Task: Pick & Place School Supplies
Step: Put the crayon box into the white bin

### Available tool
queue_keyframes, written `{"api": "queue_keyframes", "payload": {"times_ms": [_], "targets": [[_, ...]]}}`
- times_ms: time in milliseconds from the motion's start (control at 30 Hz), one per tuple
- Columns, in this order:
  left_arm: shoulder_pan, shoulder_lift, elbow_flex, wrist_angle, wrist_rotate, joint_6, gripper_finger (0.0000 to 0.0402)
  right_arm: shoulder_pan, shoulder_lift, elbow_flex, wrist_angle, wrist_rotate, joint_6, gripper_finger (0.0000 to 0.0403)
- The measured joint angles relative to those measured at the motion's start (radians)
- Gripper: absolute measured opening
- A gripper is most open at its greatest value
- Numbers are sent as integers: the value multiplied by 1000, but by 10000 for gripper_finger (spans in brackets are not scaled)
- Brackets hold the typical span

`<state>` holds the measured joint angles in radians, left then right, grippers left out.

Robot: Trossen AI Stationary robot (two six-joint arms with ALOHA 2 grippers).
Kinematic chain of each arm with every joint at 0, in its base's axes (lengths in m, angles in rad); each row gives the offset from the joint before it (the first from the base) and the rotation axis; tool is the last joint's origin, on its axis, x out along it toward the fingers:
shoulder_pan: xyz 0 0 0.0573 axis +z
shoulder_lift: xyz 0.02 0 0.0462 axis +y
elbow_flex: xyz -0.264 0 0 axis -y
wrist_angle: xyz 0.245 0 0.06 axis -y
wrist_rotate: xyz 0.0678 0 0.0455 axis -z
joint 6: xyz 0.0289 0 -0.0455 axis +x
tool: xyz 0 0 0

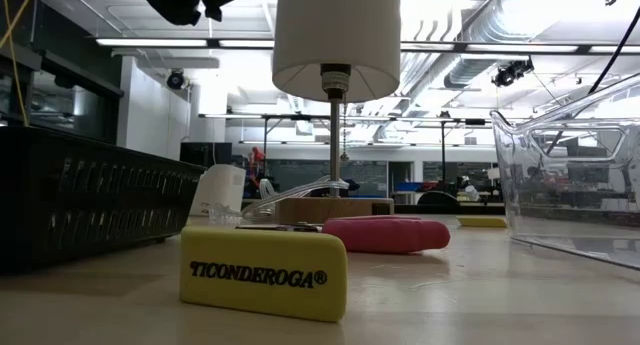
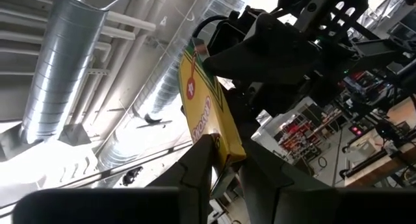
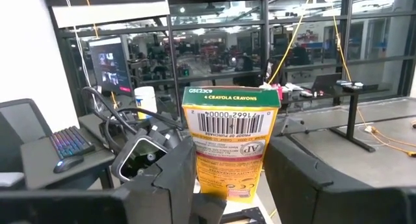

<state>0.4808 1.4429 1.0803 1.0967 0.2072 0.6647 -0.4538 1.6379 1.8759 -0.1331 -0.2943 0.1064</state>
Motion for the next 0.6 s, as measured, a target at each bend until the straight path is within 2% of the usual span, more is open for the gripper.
{"api": "queue_keyframes", "payload": {"times_ms": [300,467,600], "targets": [[0,0,-1,8,-5,1,54,0,-1,1,-37,-2,-34,161],[0,0,0,19,-4,0,28,1,4,-2,-67,-12,-33,193],[-2,0,0,14,-1,0,23,2,8,-5,-91,-4,-34,223]]}}
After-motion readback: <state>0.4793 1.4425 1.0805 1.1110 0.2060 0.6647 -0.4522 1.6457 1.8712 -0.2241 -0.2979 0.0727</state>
